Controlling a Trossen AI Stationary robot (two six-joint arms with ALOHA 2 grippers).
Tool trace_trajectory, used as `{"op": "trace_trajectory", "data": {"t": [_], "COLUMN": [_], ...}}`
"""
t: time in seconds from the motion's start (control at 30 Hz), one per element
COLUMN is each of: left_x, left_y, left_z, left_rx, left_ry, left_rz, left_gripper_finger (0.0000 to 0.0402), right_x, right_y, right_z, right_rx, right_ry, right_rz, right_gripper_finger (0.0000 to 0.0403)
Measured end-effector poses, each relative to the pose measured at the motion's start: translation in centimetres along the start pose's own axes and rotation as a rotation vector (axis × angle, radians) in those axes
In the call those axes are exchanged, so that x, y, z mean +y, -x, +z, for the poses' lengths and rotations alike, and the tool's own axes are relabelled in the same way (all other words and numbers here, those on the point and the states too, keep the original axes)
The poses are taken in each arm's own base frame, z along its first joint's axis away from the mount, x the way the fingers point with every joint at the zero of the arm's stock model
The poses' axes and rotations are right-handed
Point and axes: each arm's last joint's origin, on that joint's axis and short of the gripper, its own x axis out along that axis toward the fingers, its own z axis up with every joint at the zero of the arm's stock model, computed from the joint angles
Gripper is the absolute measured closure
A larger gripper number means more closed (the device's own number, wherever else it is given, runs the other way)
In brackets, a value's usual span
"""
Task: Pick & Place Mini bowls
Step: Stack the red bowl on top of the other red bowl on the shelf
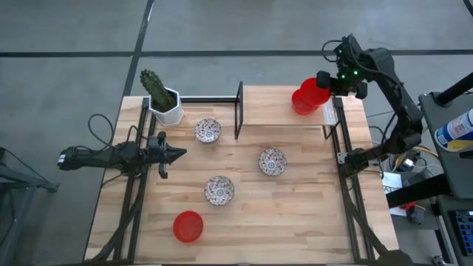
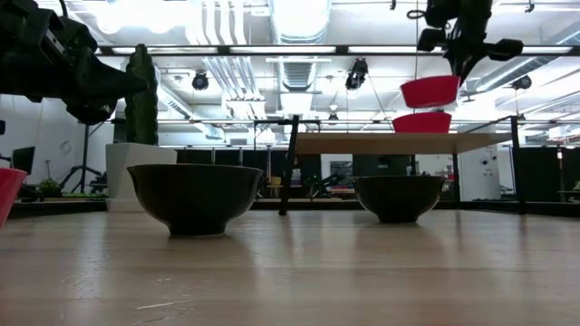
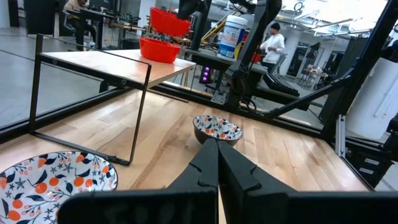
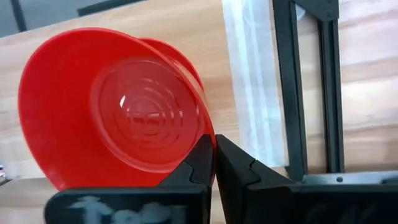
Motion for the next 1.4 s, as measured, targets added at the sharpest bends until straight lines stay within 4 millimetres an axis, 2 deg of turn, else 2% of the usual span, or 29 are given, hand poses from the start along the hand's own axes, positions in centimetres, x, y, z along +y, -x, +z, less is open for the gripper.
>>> {"op": "trace_trajectory", "data": {"t": [0.17, 0.43, 0.73, 1.4], "left_x": [0.0, 0.0, 0.0, 0.0], "left_y": [0.0, 0.0, 0.0, 0.0], "left_z": [0.0, 0.0, 0.0, 0.0], "left_rx": [0.0, -0.001, -0.001, -0.001], "left_ry": [0.0, 0.0, 0.0, 0.0], "left_rz": [0.0, 0.0, 0.0, 0.0], "left_gripper_finger": [0.0401, 0.0401, 0.0401, 0.0401], "right_x": [0.0, 1.0, 1.1, 0.7], "right_y": [0.0, -0.2, -2.5, -5.5], "right_z": [0.0, 0.8, 0.7, 0.2], "right_rx": [0.008, -0.022, 0.032, 0.064], "right_ry": [-0.01, -0.091, -0.157, -0.176], "right_rz": [-0.001, 0.118, 0.071, -0.013], "right_gripper_finger": [0.0394, 0.0394, 0.0394, 0.0394]}}
